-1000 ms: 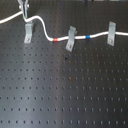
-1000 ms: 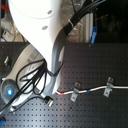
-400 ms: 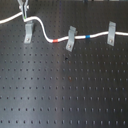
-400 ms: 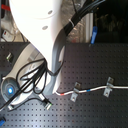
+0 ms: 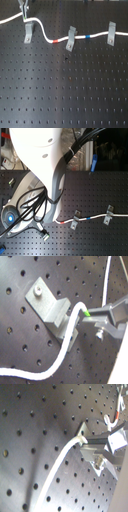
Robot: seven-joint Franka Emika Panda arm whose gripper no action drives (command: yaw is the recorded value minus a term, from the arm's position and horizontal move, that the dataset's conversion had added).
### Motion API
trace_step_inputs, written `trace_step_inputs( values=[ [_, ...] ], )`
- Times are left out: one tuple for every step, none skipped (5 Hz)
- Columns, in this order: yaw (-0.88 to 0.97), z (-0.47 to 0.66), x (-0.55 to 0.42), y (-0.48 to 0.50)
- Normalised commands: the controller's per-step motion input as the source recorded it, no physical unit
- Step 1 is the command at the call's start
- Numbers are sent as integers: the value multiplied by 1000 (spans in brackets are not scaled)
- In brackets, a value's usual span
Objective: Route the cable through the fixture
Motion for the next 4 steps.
trace_step_inputs(
  values=[
    [506, 45, -19, -158],
    [131, 0, -31, -39],
    [391, 1, -208, 58],
    [366, 2, -173, 63]
  ],
)
